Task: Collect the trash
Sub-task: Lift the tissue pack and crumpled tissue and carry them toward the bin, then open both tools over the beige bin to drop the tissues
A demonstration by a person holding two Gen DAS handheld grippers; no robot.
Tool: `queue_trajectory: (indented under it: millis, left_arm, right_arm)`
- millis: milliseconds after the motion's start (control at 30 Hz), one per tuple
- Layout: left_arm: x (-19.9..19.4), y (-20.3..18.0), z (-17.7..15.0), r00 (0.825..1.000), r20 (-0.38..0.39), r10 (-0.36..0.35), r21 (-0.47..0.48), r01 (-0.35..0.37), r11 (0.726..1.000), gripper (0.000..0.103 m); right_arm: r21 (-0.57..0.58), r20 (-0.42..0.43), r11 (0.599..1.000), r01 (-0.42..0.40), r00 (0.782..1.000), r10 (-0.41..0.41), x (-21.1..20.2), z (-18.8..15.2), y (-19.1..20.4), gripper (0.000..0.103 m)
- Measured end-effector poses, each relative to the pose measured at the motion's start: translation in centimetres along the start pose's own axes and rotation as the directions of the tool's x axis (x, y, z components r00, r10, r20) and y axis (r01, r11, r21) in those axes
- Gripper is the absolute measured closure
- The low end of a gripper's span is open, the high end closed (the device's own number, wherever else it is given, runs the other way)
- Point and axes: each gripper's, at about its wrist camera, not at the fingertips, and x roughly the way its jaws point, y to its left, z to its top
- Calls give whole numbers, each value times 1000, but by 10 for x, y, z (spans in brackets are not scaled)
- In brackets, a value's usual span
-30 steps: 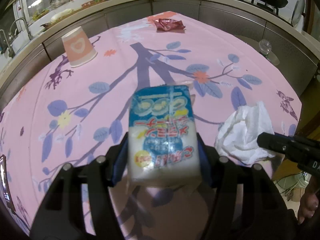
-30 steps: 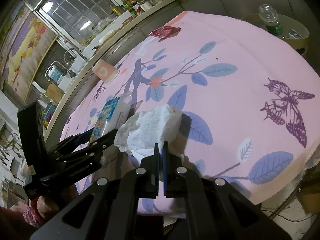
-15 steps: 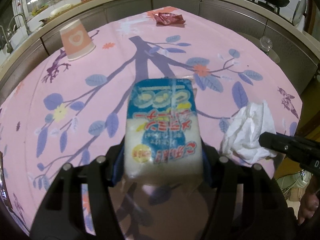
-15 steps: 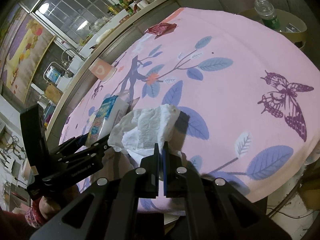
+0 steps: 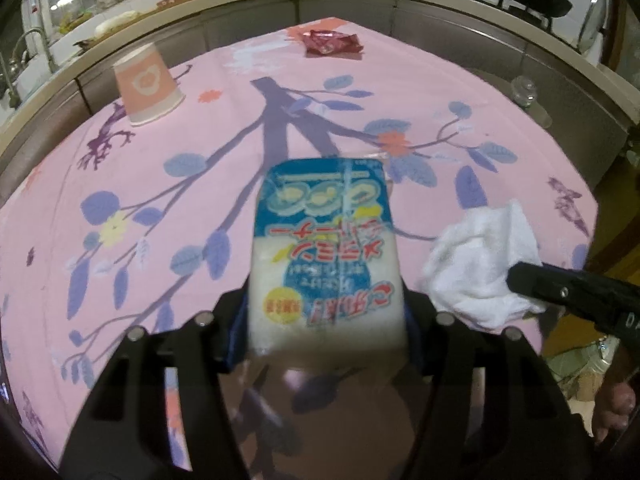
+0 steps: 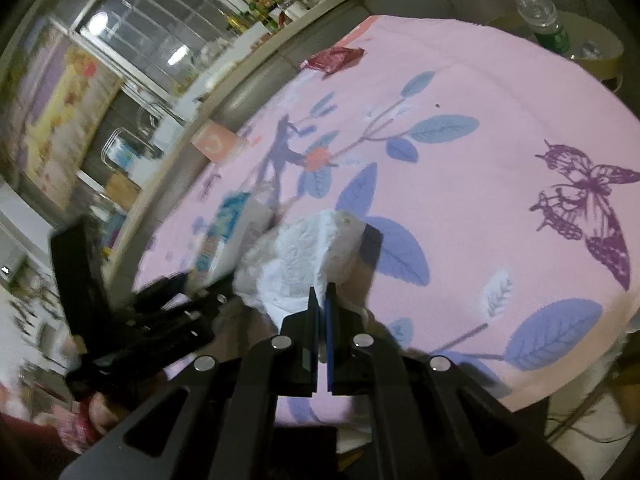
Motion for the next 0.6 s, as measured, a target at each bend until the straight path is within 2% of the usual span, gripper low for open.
queue_trajectory:
  millis: [200, 333, 367, 467, 533, 600]
  left_arm:
    - [-10, -18, 47, 994, 59, -88, 25, 87, 996, 45]
    - [1, -47, 108, 983, 76, -167, 51, 163, 985, 45]
    - [3, -54, 121, 979, 83, -185, 62, 180, 982, 45]
    - [15, -87, 170, 963, 117, -243, 126, 229, 965, 44]
    - [29, -106, 198, 955, 121, -272, 162, 251, 954, 44]
    - [53, -131, 228, 946, 96, -311, 197, 288, 937, 44]
  right_arm:
    - [73, 99, 995, -67, 993, 60, -25, 35, -27, 103]
    - [103, 213, 992, -78, 976, 55, -58, 76, -52, 103]
    - [103, 248, 992, -74, 968, 47, -68, 86, -57, 103]
    - [122, 379, 992, -36, 925, -13, -108, 121, -81, 103]
    - [150, 447, 988, 33, 889, -98, -128, 142, -103, 103]
    - [201, 469, 974, 102, 863, -187, -135, 159, -129, 103]
